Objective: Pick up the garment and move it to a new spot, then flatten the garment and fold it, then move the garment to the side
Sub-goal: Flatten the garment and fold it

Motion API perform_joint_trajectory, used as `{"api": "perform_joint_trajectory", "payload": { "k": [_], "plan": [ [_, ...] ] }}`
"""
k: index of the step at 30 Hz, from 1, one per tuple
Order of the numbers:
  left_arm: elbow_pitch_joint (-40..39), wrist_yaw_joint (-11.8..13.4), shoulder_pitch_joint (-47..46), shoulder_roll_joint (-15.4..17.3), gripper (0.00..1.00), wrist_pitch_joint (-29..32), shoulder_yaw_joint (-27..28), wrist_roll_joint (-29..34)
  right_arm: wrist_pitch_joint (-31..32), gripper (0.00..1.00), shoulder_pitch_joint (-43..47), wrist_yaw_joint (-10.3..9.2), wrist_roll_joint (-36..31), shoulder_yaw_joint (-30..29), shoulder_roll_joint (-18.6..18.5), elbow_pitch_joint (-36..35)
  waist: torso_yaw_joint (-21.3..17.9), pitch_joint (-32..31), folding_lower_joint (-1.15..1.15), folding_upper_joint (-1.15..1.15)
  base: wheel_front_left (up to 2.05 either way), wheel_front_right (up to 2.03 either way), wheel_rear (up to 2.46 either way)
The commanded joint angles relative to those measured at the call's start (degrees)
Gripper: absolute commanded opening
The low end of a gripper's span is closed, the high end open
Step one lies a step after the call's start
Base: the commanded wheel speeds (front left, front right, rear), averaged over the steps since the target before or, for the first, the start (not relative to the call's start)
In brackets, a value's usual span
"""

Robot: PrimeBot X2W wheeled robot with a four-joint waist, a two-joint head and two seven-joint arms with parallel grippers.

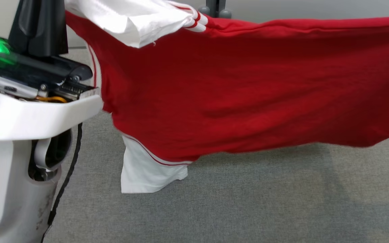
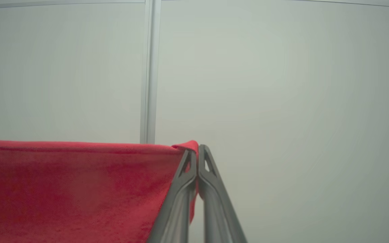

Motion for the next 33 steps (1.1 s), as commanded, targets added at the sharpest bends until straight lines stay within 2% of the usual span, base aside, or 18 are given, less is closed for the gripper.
{"api": "perform_joint_trajectory", "payload": {
  "k": [1,7,10,15,16,20,25,29,33],
  "plan": [
    [-0.7,0.36,-1.87,0.39,0.0,1.04,0.16,0.33,0.79,0.0,-1.3,-0.02,0.69,-0.03,-0.34,-0.64,-0.23,-0.44,0.0,0.0,0.0,0.0,0.0],
    [1.55,0.19,-6.26,-0.15,0.0,3.32,0.31,-1.41,2.18,0.0,-4.34,-0.02,1.61,0.84,-0.11,0.0,-0.28,0.28,0.0,0.0,0.0,0.0,0.0],
    [5.62,0.09,-9.95,-0.62,0.0,4.44,0.22,-1.83,2.16,0.0,-7.75,-0.02,2.85,1.49,-0.76,1.75,-0.22,2.07,0.0,0.0,0.0,0.0,0.0],
    [15.98,-1.74,-20.07,-1.67,0.0,3.86,-0.15,-1.77,1.06,0.0,-18.23,-0.02,4.89,3.8,-2.26,7.9,-0.55,5.73,0.0,0.0,0.0,0.0,0.0],
    [15.98,-1.74,-20.07,-1.67,0.0,3.86,-0.15,-1.77,1.06,0.0,-18.23,-0.02,4.89,3.8,-2.26,7.9,-0.55,5.73,0.0,0.0,0.0,0.0,0.0],
    [26.08,-3.37,-30.14,-2.52,0.0,1.26,-0.14,-0.95,-0.88,0.0,-29.23,-0.02,5.8,6.74,-3.11,15.32,-0.81,8.05,0.0,0.0,0.0,0.0,0.0],
    [38.16,-4.87,-40.58,-3.42,0.0,-3.51,0.6,0.08,-5.28,0.0,-41.28,-0.02,6.4,12.18,-1.84,26.68,-1.63,8.47,0.0,0.0,0.0,0.0,0.0],
    [47.52,-6.01,-44.8,-4.2,0.0,-4.93,0.51,0.36,-9.06,0.0,-47.9,-0.02,6.38,17.15,-0.49,37.32,-1.63,9.22,0.0,0.0,0.0,0.0,0.0],
    [57.53,-6.9,-44.78,-6.59,0.0,-5.48,-0.11,-0.69,-12.55,0.0,-51.42,-0.02,7.01,21.97,0.24,49.12,-0.68,11.1,0.0,0.0,0.0,0.0,0.0]
  ]
}}
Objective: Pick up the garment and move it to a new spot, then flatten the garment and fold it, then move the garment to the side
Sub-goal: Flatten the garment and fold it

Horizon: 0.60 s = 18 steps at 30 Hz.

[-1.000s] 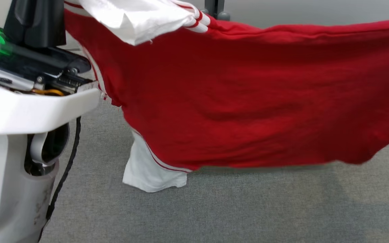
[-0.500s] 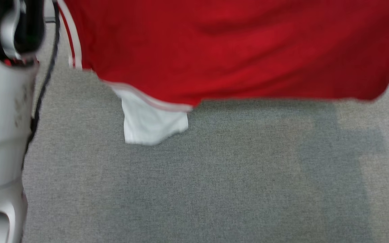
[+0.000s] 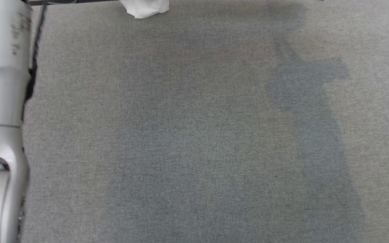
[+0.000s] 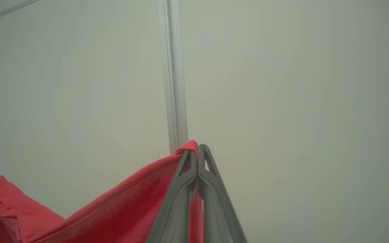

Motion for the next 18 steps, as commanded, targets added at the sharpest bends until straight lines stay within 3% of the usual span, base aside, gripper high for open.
{"api": "perform_joint_trajectory", "payload": {
  "k": [1,9,14,18],
  "plan": [
    [2.81,-0.27,1.66,-0.37,0.0,-0.36,-0.34,0.09,-0.75,0.0,-0.4,-0.02,0.38,0.95,0.25,3.61,0.73,1.11,0.0,0.0,0.0,0.0,0.0],
    [21.07,-2.13,8.84,-4.64,0.0,-0.9,-0.14,-3.37,-4.88,0.0,1.52,-0.02,3.71,8.01,4.21,25.51,1.71,5.54,0.0,0.0,0.0,0.0,0.0],
    [19.8,-2.7,12.55,-4.28,0.0,-1.02,1.79,-3.36,-6.18,0.0,5.1,-0.02,6.34,11.02,4.27,27.85,1.28,5.91,0.0,0.0,0.0,0.0,0.0],
    [12.78,-2.71,20.26,-3.44,0.0,-1.0,5.04,-1.74,-6.37,0.0,12.08,-0.02,8.8,10.56,2.98,22.8,1.1,3.98,0.0,0.0,0.0,0.0,0.0]
  ]
}}
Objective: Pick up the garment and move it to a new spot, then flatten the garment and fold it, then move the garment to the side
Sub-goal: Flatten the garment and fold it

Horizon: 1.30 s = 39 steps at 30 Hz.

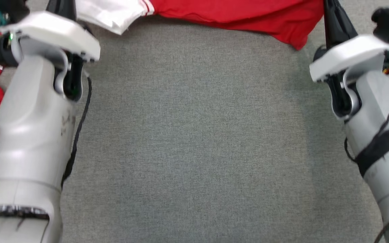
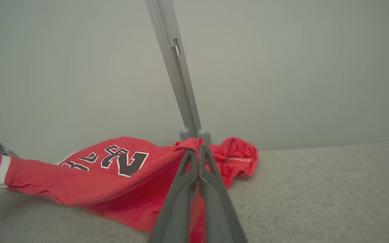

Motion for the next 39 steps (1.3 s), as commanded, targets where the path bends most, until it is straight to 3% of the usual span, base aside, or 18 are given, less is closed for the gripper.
{"api": "perform_joint_trajectory", "payload": {
  "k": [1,8,14,23,32,39],
  "plan": [
    [-2.94,0.01,4.25,0.34,0.0,-0.26,1.62,0.78,-0.31,0.0,4.09,-0.02,0.54,-0.55,-0.67,-2.53,-0.2,-1.55,0.0,0.0,0.0,0.0,0.0],
    [-22.73,-0.51,26.93,-1.17,0.0,-0.27,8.39,4.47,-0.33,0.0,24.77,-0.02,1.26,-3.25,-2.94,-15.36,0.94,-7.71,0.0,0.0,0.0,0.0,0.0],
    [-34.05,-0.76,41.48,-2.15,0.0,-0.27,9.11,5.53,-0.33,0.0,37.27,-0.02,0.91,-5.77,-3.25,-22.16,1.67,-11.37,0.0,0.0,0.0,0.0,0.0],
    [-51.13,3.28,62.23,-2.53,0.0,3.3,6.85,6.4,3.77,0.0,55.65,-0.02,-2.2,-11.96,-2.1,-34.24,2.99,-17.36,0.0,0.0,0.0,0.0,0.0],
    [-68.25,8.2,74.29,-1.97,0.0,11.74,7.22,6.5,13.54,0.0,70.31,-0.03,-6.65,-20.13,2.05,-49.47,2.97,-20.07,0.0,0.0,0.0,0.0,0.0],
    [-72.36,9.69,75.29,-1.69,0.0,15.28,6.84,6.59,18.19,0.0,72.92,-0.03,-8.25,-22.2,4.26,-54.98,2.01,-19.72,0.0,0.0,0.0,0.0,0.0]
  ]
}}
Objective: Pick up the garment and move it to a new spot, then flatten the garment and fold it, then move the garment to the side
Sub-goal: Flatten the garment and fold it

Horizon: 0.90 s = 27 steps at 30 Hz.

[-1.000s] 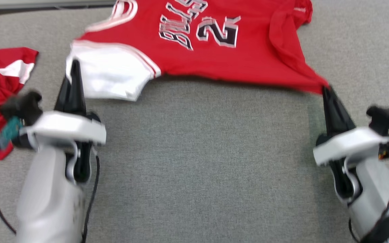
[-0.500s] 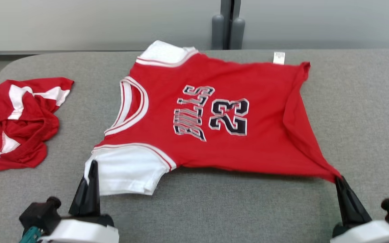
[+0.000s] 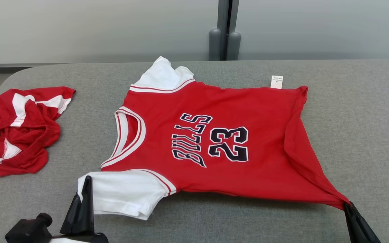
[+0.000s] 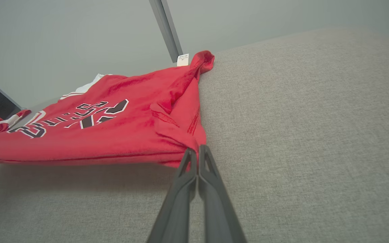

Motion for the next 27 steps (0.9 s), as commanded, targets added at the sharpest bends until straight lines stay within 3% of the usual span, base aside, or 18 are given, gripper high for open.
{"api": "perform_joint_trajectory", "payload": {
  "k": [1,12,18,25,26,27],
  "plan": [
    [-0.16,0.16,-0.94,0.35,0.0,0.47,0.08,0.06,0.8,0.0,-0.07,-0.04,-0.2,-0.24,0.3,-0.77,-0.4,0.5,0.0,0.0,0.0,0.0,0.0],
    [10.3,-1.8,-13.52,2.47,0.0,6.58,2.16,-5.55,4.63,0.0,-11.59,-0.03,-0.48,2.06,-0.15,4.65,-3.31,7.03,0.0,0.0,0.0,0.0,0.0],
    [17.35,-3.68,-20.9,3.18,0.0,9.39,1.92,-8.51,3.98,0.0,-18.26,-0.03,-0.06,3.02,-1.09,9.85,-3.46,10.07,0.0,0.0,0.0,0.0,0.0],
    [26.18,-6.07,-29.77,3.32,0.0,8.18,1.24,-9.77,0.89,0.0,-24.75,-0.03,0.49,5.2,-2.54,14.85,-3.5,13.36,0.0,0.0,0.0,0.0,0.0],
    [27.41,-6.13,-30.48,3.27,0.31,7.92,1.13,-9.79,0.4,0.0,-25.46,-0.03,0.76,5.93,-2.62,15.36,-3.6,13.7,0.0,0.0,0.0,0.0,0.0],
    [28.19,-6.21,-31.08,3.21,0.84,7.22,1.21,-9.78,-0.25,0.0,-26.12,-0.03,1.63,6.56,-2.36,15.69,-3.72,14.08,0.0,0.0,0.0,0.0,0.0]
  ]
}}
